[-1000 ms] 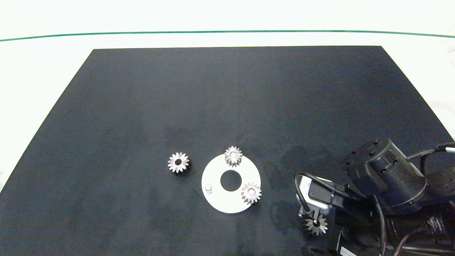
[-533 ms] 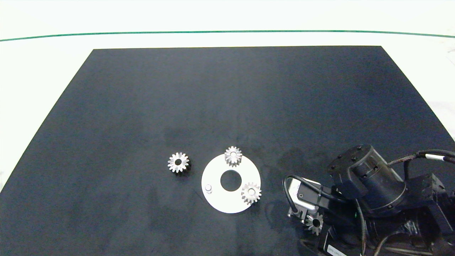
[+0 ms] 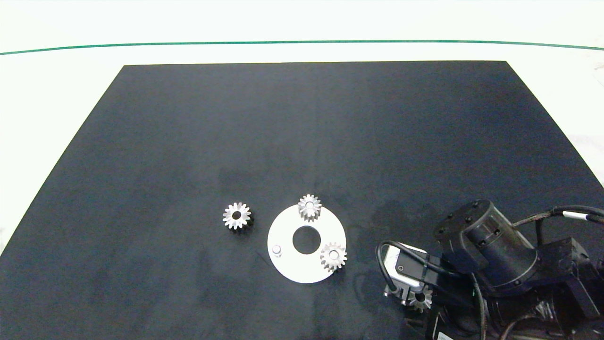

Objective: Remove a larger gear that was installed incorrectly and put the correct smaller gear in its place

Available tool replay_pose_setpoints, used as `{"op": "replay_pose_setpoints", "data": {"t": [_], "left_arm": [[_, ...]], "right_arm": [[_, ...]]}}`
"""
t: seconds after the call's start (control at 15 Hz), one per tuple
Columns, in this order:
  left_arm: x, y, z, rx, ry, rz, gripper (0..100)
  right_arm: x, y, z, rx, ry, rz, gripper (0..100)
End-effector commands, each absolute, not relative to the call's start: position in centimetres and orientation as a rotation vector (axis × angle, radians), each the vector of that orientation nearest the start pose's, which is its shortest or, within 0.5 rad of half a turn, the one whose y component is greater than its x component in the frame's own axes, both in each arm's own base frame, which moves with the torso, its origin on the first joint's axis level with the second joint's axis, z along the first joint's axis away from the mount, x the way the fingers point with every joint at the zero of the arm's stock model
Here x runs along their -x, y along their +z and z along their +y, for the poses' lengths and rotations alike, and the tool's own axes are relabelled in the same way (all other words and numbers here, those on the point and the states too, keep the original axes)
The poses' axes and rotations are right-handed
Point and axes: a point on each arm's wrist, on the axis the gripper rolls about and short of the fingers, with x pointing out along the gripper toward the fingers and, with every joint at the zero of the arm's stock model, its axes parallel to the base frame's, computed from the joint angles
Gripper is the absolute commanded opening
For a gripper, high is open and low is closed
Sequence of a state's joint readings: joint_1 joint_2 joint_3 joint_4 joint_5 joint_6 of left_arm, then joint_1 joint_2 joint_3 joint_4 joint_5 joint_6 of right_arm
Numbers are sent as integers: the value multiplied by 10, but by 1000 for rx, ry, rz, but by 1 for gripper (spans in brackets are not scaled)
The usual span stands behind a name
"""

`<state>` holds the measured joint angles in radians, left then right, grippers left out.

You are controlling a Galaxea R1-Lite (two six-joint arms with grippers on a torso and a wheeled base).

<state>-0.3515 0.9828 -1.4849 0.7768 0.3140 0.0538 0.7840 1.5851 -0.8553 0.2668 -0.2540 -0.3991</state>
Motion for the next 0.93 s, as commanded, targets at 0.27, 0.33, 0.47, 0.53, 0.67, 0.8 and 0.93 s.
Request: {"op": "replay_pose_setpoints", "data": {"t": [0.27,0.33,0.47,0.53,0.67,0.8,0.93], "left_arm": [[-47,371,-10,-147,-42,266,100],[-47,371,-10,-147,-42,264,100],[-43,371,-8,-146,-48,255,100],[-42,371,-8,-149,-49,254,100],[-40,371,-7,-150,-49,248,100],[-39,371,-7,-149,-49,246,100],[-37,372,-7,-148,-50,242,100]], "right_arm": [[-175,154,157,856,642,790,55],[-176,154,156,853,636,791,53],[-176,153,156,852,634,795,49],[-176,152,156,851,634,797,47],[-176,149,157,851,636,799,43],[-178,143,158,841,633,776,38],[-179,137,159,833,631,761,35]]}}
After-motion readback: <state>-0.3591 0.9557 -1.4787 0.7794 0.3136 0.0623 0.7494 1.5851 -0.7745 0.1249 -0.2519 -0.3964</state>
